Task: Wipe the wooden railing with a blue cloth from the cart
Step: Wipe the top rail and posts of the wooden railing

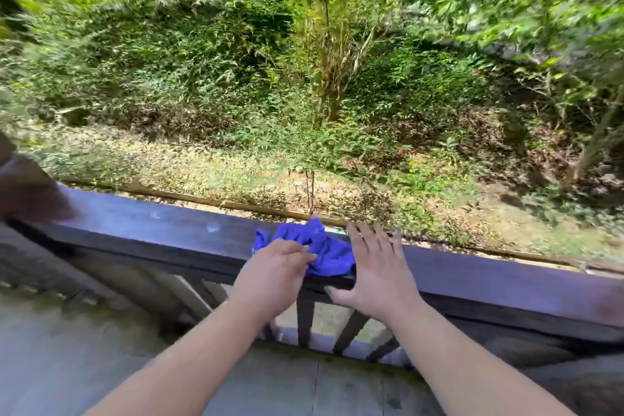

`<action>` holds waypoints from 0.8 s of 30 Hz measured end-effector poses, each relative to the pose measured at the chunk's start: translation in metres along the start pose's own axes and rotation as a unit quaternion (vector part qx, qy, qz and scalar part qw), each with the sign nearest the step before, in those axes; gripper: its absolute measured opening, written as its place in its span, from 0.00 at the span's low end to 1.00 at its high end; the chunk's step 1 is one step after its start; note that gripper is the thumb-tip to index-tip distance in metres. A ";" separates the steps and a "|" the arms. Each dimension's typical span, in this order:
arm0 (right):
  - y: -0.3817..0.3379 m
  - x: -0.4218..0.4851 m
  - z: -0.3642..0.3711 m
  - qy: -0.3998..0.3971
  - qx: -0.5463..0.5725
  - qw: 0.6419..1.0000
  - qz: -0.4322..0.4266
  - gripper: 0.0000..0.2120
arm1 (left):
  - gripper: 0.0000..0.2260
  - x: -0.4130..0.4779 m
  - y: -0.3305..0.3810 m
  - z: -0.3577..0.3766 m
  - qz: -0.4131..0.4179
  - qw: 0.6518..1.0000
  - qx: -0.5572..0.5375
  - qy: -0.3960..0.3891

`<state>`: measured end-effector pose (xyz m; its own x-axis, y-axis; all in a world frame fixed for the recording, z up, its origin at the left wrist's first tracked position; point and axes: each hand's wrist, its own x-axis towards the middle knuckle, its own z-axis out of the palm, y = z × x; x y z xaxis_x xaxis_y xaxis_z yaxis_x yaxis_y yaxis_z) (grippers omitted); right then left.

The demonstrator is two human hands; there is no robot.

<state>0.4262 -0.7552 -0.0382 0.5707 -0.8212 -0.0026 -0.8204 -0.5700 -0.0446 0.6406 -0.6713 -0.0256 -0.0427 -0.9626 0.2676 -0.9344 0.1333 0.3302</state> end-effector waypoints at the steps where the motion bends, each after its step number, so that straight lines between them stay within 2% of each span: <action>1: -0.011 0.006 0.001 0.002 0.002 1.000 0.002 0.60 | 0.12 -0.005 -0.015 -0.006 -0.001 1.000 -0.003 0.004; 10: -0.049 0.024 0.007 0.011 -0.009 1.000 0.018 0.57 | 0.10 -0.036 -0.110 -0.053 -0.062 0.996 -0.048 0.037; 19: -0.052 0.024 0.007 0.032 -0.030 0.999 0.023 0.53 | 0.08 -0.036 -0.103 -0.045 -0.078 0.993 -0.054 0.068; 24: -0.067 0.032 0.005 0.012 -0.018 0.999 0.026 0.54 | 0.10 -0.035 -0.103 -0.044 -0.074 0.993 -0.046 0.074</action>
<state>0.4999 -0.7433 -0.0406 0.5258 -0.8504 0.0202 -0.8504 -0.5260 -0.0088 0.7534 -0.6408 -0.0294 0.1512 -0.9287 0.3387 -0.8900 0.0212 0.4555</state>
